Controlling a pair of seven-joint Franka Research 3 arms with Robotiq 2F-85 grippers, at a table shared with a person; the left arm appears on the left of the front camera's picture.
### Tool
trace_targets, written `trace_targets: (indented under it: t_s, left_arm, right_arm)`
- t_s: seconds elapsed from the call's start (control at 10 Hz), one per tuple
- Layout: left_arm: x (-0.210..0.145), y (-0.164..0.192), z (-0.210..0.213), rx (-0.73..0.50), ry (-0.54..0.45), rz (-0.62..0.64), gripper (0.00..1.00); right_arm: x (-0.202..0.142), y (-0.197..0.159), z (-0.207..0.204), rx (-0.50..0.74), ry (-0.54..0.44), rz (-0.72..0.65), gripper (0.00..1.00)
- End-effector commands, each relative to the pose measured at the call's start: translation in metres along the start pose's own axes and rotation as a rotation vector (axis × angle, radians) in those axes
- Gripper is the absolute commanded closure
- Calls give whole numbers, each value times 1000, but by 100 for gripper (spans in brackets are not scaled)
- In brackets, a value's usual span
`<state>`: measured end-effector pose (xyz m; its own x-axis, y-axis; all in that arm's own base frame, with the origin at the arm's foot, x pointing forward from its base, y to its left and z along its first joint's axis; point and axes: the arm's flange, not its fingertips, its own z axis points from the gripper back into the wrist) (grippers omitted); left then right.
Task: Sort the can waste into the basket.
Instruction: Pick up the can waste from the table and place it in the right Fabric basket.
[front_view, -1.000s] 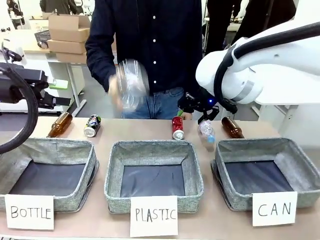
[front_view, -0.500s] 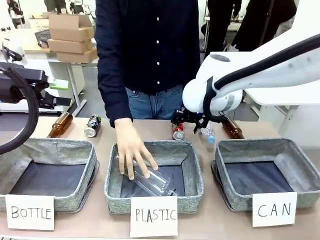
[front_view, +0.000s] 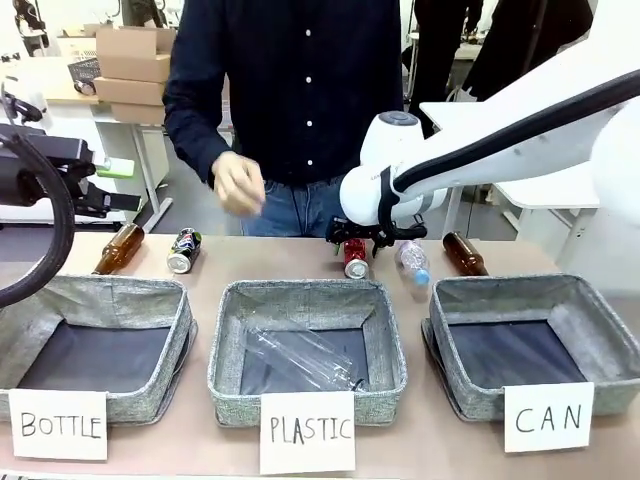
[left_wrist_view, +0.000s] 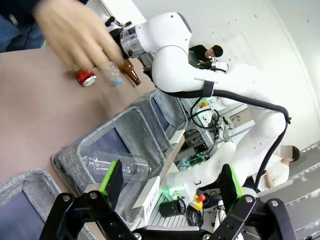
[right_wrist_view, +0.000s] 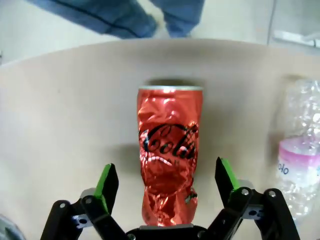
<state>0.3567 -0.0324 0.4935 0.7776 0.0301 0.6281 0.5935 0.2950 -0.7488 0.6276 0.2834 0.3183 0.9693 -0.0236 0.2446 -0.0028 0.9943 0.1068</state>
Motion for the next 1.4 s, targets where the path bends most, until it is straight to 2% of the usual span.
trace_targets:
  t_s: [0.0, 0.1, 0.2, 0.3, 0.4, 0.5, 0.6, 0.7, 0.8, 0.9, 1.0, 1.1, 1.3]
  left_arm:
    - [1, 0, -2, -21, -19, -26, 0]
    - [1, 0, -2, -21, -19, -26, 0]
    - [1, 0, -2, -21, -19, -26, 0]
    - [1, 0, -2, -21, -19, -26, 0]
    - [1, 0, -2, -21, -19, -26, 0]
    - [1, 0, -2, -21, -19, -26, 0]
    - [1, 0, -2, -21, -19, -26, 0]
    - [1, 0, -2, -21, -19, -26, 0]
    - [1, 0, -2, -21, -19, -26, 0]
    - [1, 0, -2, -21, -19, -26, 0]
    - [1, 0, -2, -21, -19, -26, 0]
    - [1, 0, -2, -21, -19, -26, 0]
    - [1, 0, -2, -21, -19, -26, 0]
  right_arm:
    - [7, 14, 0, -82, -3, -20, 0]
    - [7, 17, -3, -102, 23, -11, 0]
    - [6, 18, -8, -124, 42, 0, 20]
    - [6, 18, -11, -139, 47, -5, 20]
    - [6, 17, -13, -151, 45, -7, 40]
    - [6, 16, -13, -157, 47, -8, 25]
    - [6, 16, -14, -171, 45, -11, 60]
    - [6, 15, -15, -175, 44, -10, 45]
    - [5, 15, -15, -176, 40, -16, 80]
    - [5, 14, -15, -171, 40, -15, 65]
    - [5, 14, -16, -177, 39, -15, 100]
    - [4, 13, -16, -175, 41, -5, 75]
    - [2, 11, -15, -176, 46, -5, 75]
